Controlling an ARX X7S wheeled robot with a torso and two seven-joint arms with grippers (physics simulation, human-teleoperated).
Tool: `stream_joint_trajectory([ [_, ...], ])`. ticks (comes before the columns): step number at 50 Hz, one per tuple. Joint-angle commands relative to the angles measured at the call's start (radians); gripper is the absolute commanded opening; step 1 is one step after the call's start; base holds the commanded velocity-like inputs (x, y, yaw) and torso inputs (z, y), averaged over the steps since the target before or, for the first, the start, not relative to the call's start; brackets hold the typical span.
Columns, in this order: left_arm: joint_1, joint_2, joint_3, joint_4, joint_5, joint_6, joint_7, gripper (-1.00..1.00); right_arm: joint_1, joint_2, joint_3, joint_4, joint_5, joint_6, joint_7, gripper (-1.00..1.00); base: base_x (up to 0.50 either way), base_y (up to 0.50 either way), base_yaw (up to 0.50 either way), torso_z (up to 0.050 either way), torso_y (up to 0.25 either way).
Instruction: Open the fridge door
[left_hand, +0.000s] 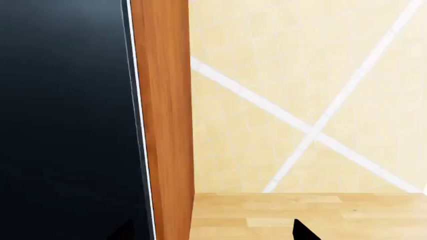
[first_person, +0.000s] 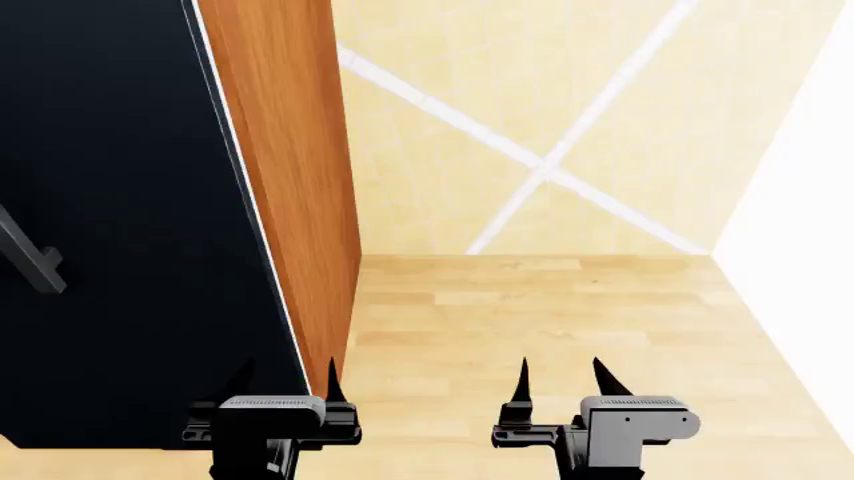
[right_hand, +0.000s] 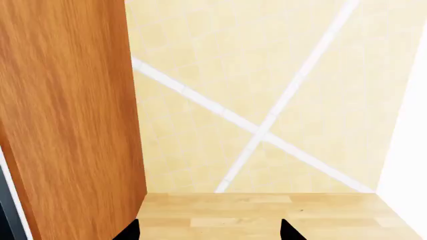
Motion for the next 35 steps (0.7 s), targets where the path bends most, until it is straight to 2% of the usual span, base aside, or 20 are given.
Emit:
stream_joint_trajectory([
  [1,0.002,-0.016,0.019,0.002,-0.015,0.005,-0.017,1.00,0.004,0.016,-0.024,0.004,0.008,0.008,0.020,1.00,0.00,0.00,0.00,0.000,0.000],
  [12,0.005,-0.047,0.057,0.013,-0.040,0.004,-0.057,1.00,0.013,0.050,-0.074,0.007,0.006,0.042,0.062,1.00,0.00,0.00,0.00,0.000,0.000],
  [31,0.006,-0.076,0.090,0.005,-0.070,0.018,-0.087,1.00,0.004,0.079,-0.115,-0.011,0.021,0.048,0.088,1.00,0.50,-0.02,0.00,0.000,0.000],
  [35,0.045,-0.095,0.102,0.059,-0.082,-0.001,-0.075,1.00,-0.046,0.084,-0.112,-0.067,0.058,0.017,0.079,1.00,0.00,0.00,0.00,0.000,0.000],
])
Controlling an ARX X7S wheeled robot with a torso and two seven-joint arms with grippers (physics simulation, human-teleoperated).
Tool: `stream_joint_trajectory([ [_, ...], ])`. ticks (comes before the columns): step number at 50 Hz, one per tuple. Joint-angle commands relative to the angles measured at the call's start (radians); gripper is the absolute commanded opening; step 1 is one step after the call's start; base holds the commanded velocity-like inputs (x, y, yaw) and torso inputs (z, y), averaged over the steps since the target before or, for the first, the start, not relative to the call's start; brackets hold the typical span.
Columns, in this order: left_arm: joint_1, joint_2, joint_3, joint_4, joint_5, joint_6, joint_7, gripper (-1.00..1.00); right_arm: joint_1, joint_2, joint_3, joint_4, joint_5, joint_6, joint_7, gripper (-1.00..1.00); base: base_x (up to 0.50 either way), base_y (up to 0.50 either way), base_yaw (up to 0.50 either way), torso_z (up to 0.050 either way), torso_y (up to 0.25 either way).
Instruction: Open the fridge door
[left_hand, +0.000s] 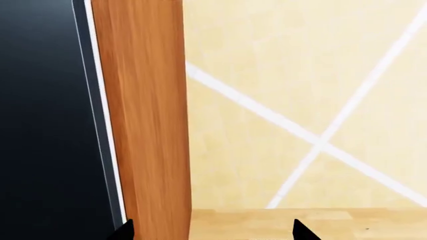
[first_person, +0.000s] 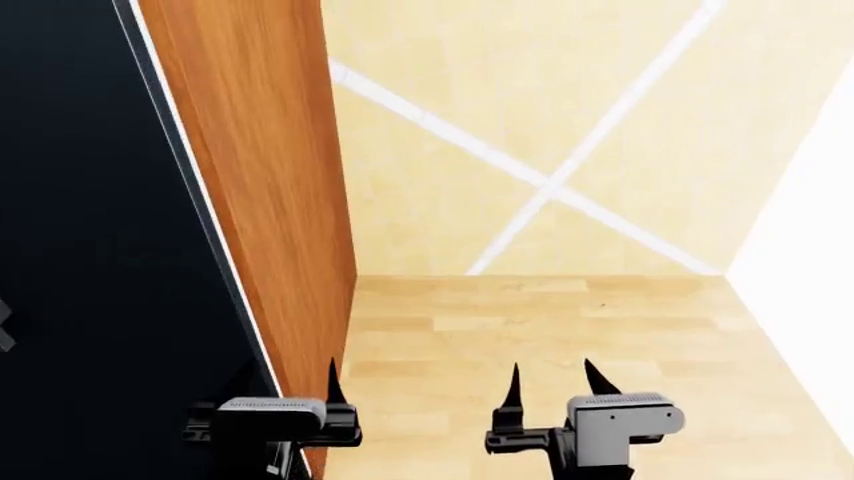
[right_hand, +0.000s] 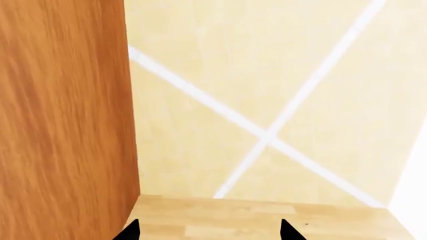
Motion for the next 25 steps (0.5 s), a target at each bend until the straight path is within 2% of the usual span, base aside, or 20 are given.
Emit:
stream_joint_trajectory([
  [1,0.054,-0.031,0.027,0.070,-0.021,-0.037,-0.002,1.00,-0.069,0.017,-0.017,-0.079,0.038,-0.020,0.004,1.00,0.00,0.00,0.00,0.000,0.000],
  [11,0.271,-0.077,0.022,0.235,-0.016,-0.015,-0.030,1.00,-0.277,0.032,-0.039,-0.263,0.022,0.024,0.059,1.00,0.00,0.00,0.00,0.000,0.000],
  [17,0.382,-0.095,0.000,0.326,-0.025,-0.011,-0.054,1.00,-0.456,0.029,-0.041,-0.322,0.010,-0.057,0.111,1.00,0.01,0.00,0.00,0.000,0.000],
  [25,0.399,-0.098,0.012,0.311,-0.014,0.018,-0.065,1.00,-0.468,0.040,-0.055,-0.314,0.015,-0.070,0.121,1.00,0.50,0.00,0.00,0.000,0.000],
])
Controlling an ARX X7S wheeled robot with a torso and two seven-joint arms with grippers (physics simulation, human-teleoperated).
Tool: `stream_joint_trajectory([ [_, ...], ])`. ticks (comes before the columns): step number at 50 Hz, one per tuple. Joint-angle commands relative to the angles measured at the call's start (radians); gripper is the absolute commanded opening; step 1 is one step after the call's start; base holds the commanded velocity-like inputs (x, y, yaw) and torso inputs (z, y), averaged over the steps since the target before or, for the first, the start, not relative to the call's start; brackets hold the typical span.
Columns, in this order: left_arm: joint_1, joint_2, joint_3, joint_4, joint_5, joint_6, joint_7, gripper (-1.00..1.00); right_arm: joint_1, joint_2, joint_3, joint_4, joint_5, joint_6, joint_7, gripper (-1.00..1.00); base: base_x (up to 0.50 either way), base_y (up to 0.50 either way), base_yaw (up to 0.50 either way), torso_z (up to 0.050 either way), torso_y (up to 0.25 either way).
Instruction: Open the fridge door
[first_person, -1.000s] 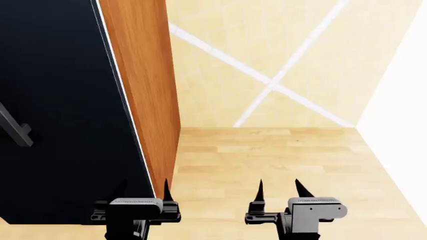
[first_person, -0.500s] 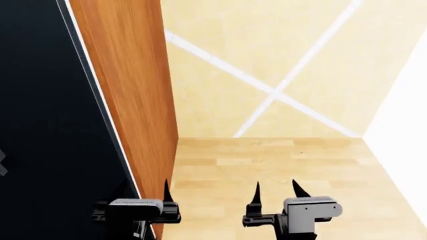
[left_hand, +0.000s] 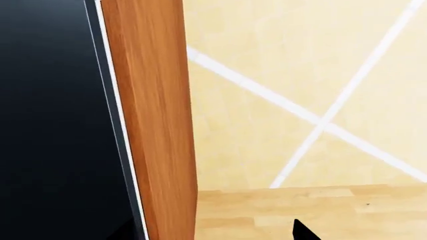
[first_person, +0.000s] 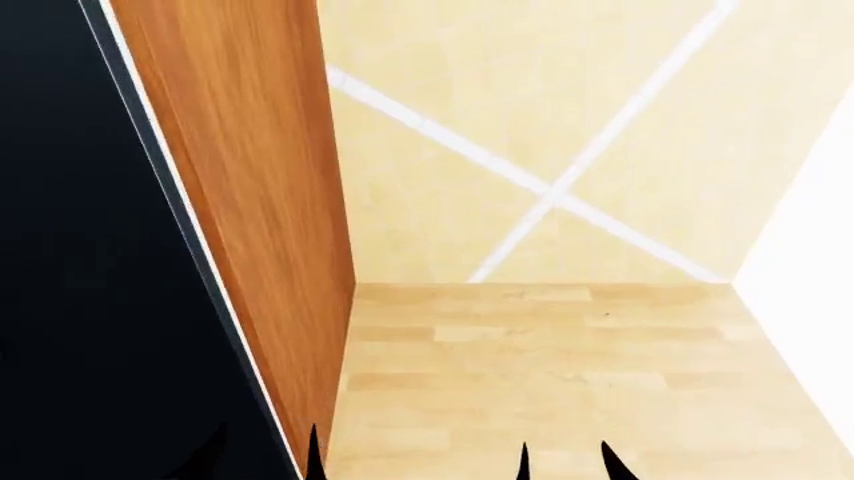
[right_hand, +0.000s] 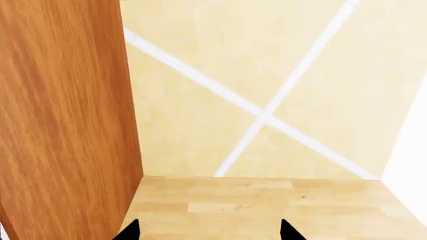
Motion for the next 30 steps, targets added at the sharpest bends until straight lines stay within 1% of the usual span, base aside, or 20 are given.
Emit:
stream_joint_trajectory([
  [1,0.087,-0.020,0.003,0.052,0.005,0.021,-0.022,1.00,-0.107,0.013,-0.015,-0.048,0.000,-0.034,0.038,1.00,0.50,0.00,0.00,0.000,0.000],
  [8,0.083,-0.023,0.012,0.026,0.001,0.033,-0.023,1.00,-0.104,0.021,-0.025,-0.048,-0.002,-0.034,0.051,1.00,0.50,0.00,0.00,0.000,0.000],
  [18,0.075,-0.028,0.017,0.012,-0.022,0.034,-0.022,1.00,-0.101,0.021,-0.022,-0.051,-0.001,-0.006,0.090,1.00,0.00,0.00,0.00,0.000,0.000],
  [21,0.075,-0.030,0.019,0.011,-0.024,0.036,-0.023,1.00,-0.094,0.025,-0.027,-0.053,-0.003,0.032,0.096,1.00,0.00,0.41,0.00,0.000,0.000],
  [30,0.072,-0.036,0.027,0.009,-0.029,0.036,-0.027,1.00,-0.094,0.034,-0.031,-0.054,0.017,0.023,0.102,1.00,0.00,0.50,0.00,0.000,0.000],
])
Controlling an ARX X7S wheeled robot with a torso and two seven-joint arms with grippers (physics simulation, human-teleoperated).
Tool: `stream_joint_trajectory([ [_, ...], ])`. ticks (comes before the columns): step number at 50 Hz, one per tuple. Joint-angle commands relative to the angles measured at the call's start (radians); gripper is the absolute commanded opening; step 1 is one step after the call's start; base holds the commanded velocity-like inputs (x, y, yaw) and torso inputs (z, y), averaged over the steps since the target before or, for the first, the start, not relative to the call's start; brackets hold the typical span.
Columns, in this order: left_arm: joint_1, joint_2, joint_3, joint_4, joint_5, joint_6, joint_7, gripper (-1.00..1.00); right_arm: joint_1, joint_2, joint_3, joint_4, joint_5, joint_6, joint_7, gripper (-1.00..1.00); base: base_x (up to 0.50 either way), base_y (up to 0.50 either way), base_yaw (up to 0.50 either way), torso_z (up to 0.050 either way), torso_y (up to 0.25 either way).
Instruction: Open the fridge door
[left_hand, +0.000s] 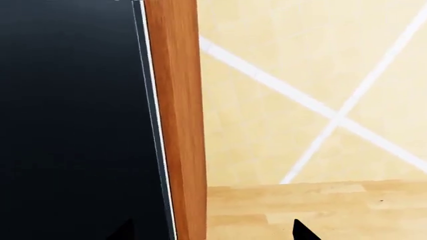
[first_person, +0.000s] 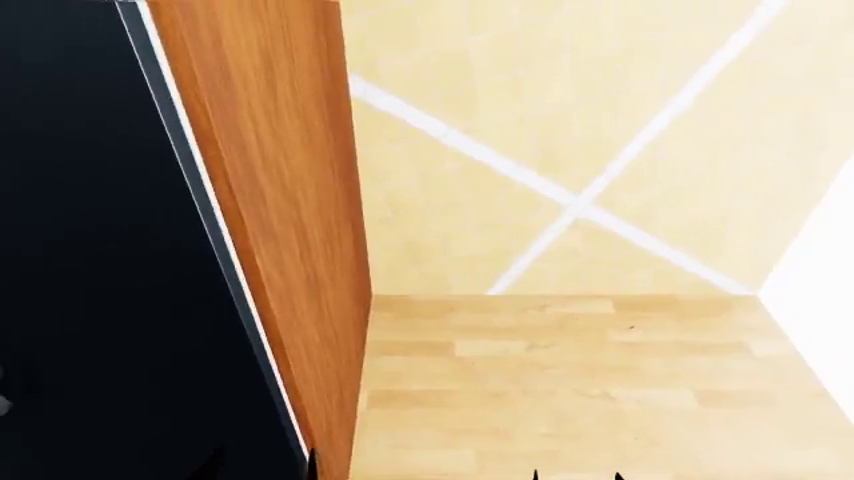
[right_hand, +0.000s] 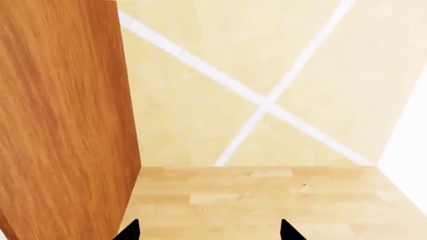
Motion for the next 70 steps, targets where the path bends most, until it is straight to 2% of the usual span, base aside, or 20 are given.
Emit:
stream_joint_trajectory([
  [1,0.001,-0.009,0.009,-0.003,-0.007,0.002,-0.006,1.00,-0.002,0.009,-0.007,-0.006,0.012,0.011,0.019,1.00,0.00,0.50,0.00,0.000,0.000],
  [70,0.003,-0.050,0.051,-0.018,-0.034,0.041,-0.052,1.00,0.009,0.060,-0.061,-0.002,0.031,0.012,0.087,1.00,0.00,0.50,0.00,0.000,0.000],
])
